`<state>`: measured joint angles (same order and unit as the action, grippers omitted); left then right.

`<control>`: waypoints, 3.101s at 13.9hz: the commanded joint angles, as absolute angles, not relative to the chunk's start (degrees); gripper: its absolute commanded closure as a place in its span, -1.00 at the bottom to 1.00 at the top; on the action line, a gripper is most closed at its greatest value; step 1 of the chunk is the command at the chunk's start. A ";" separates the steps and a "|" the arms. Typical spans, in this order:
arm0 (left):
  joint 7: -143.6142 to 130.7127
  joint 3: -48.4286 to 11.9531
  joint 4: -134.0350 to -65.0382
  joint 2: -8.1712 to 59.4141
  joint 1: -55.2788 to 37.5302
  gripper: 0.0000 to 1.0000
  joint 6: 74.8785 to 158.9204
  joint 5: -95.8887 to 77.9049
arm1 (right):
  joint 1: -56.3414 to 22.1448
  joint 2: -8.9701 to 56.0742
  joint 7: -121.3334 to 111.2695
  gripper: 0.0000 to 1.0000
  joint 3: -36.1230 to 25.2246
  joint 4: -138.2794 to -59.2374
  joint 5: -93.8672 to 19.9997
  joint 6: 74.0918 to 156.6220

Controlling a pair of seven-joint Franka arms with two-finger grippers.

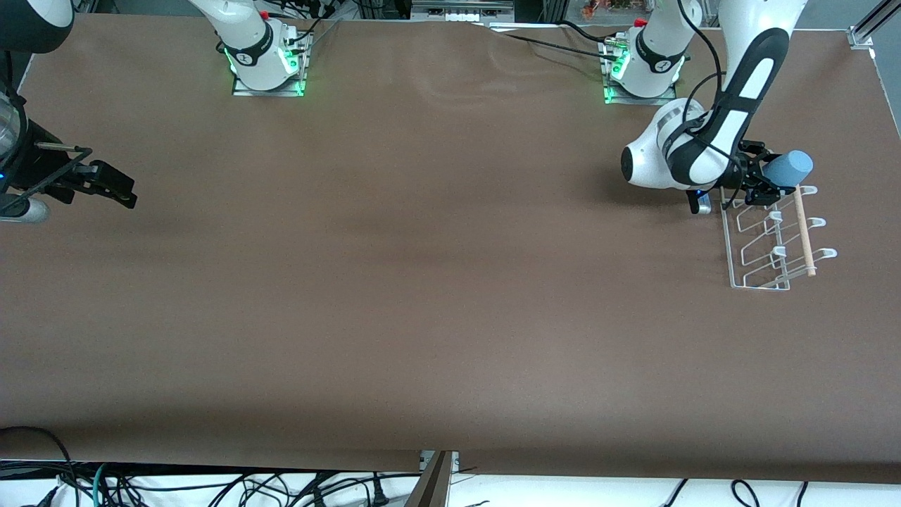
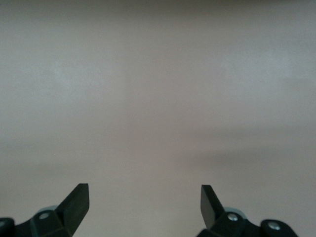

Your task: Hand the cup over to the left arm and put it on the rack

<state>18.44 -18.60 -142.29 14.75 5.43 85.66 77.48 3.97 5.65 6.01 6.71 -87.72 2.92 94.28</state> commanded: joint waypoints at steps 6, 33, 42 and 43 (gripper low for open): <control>15.47 -19.07 -142.21 15.82 6.15 -1.00 85.78 80.07 | 5.27 5.71 5.01 -1.00 7.82 -87.19 3.43 94.31; -7.82 -14.69 -91.67 10.56 8.35 -1.00 98.07 2.90 | 5.01 7.38 4.83 -1.00 7.82 -85.43 3.52 95.10; -7.65 -1.58 -106.35 -2.99 -2.11 -1.00 107.84 2.20 | 4.92 7.47 4.83 -1.00 7.91 -85.43 3.43 95.01; -7.65 -1.58 -106.26 -2.90 -2.20 -1.00 107.75 2.11 | 4.92 7.38 4.83 -1.00 7.91 -85.43 3.43 95.01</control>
<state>-7.84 -2.51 -104.28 -1.51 -1.49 106.31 3.40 4.26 6.72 5.76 7.20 -87.03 2.94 95.50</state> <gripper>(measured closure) 0.000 0.000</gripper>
